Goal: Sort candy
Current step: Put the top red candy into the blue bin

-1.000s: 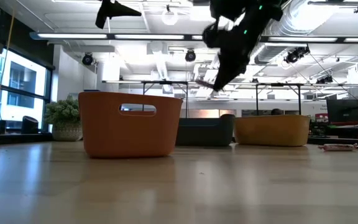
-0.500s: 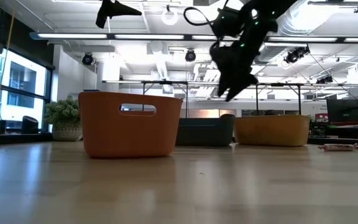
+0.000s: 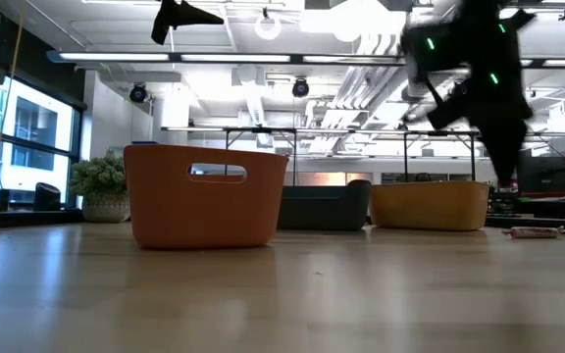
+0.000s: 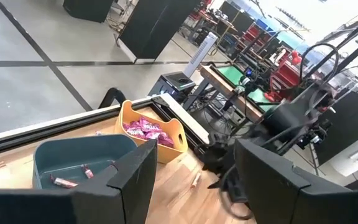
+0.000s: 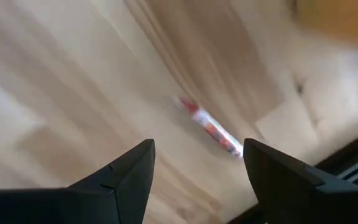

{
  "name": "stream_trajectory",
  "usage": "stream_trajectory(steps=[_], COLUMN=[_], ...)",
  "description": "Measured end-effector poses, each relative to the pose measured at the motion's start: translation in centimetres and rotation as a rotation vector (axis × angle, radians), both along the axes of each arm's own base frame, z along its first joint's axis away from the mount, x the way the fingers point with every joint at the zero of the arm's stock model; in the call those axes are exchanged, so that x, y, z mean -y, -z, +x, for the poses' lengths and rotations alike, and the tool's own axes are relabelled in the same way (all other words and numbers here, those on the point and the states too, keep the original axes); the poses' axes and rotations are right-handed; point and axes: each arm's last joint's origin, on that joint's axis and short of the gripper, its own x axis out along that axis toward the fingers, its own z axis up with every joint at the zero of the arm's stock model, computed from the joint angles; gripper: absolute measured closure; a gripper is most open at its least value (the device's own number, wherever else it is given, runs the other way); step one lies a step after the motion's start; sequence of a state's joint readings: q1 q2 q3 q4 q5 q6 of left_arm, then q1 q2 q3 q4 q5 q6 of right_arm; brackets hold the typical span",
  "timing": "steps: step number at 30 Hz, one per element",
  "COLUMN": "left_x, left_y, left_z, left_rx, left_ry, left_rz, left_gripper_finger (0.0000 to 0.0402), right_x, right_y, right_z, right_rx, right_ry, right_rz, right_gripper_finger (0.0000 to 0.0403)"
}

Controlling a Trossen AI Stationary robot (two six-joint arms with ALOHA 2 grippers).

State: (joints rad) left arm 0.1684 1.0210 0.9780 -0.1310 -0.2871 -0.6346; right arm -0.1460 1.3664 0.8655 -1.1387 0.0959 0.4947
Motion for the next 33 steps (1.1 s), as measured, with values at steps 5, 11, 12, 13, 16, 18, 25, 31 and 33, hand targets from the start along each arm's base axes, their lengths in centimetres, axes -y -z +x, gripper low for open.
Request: stream_trajectory(steps=[5, 11, 12, 13, 16, 18, 25, 31, 33], left_x=[0.0, 0.0, 0.0, 0.0, 0.0, 0.0, 0.0, 0.0, -0.1], left_y=[0.0, 0.0, 0.0, 0.1, 0.0, 0.0, 0.0, 0.0, 0.0], left_z=[0.0, 0.0, 0.0, 0.0, 0.0, 0.0, 0.0, 0.0, 0.0], left_rx=[0.000, -0.004, -0.004, -0.005, 0.001, 0.003, 0.008, 0.012, 0.012], left_ry=[0.000, 0.000, -0.002, -0.006, -0.012, -0.013, -0.014, -0.020, -0.020], left_rz=[0.000, -0.001, -0.001, 0.000, -0.009, -0.014, -0.015, -0.021, -0.022], left_gripper_finger=[0.0193, 0.0193, 0.0193, 0.0193, 0.0193, 0.0193, 0.0193, 0.0193, 0.0193], right_x=[-0.1, -0.3, -0.4, -0.6, -1.2, -1.5, -2.4, 0.5, 2.2], right_y=[4.3, 7.0, 7.1, 7.2, 7.1, 6.4, -0.8, -7.7, -8.6], right_z=[-1.9, -3.9, -4.0, -4.0, -3.6, -2.7, 3.3, 8.0, 9.0], right_rx=[-0.038, -0.066, -0.062, -0.057, -0.044, -0.015, 0.310, 0.728, 0.823], right_ry=[0.040, 0.148, 0.159, 0.159, 0.123, 0.094, 0.013, 0.013, 0.044], right_rz=[0.007, -0.032, -0.027, -0.023, -0.016, -0.011, -0.042, -0.281, -0.327], right_gripper_finger=[0.0163, 0.0200, 0.0215, 0.0236, 0.0320, 0.0376, 0.0388, 0.0385, 0.0378])
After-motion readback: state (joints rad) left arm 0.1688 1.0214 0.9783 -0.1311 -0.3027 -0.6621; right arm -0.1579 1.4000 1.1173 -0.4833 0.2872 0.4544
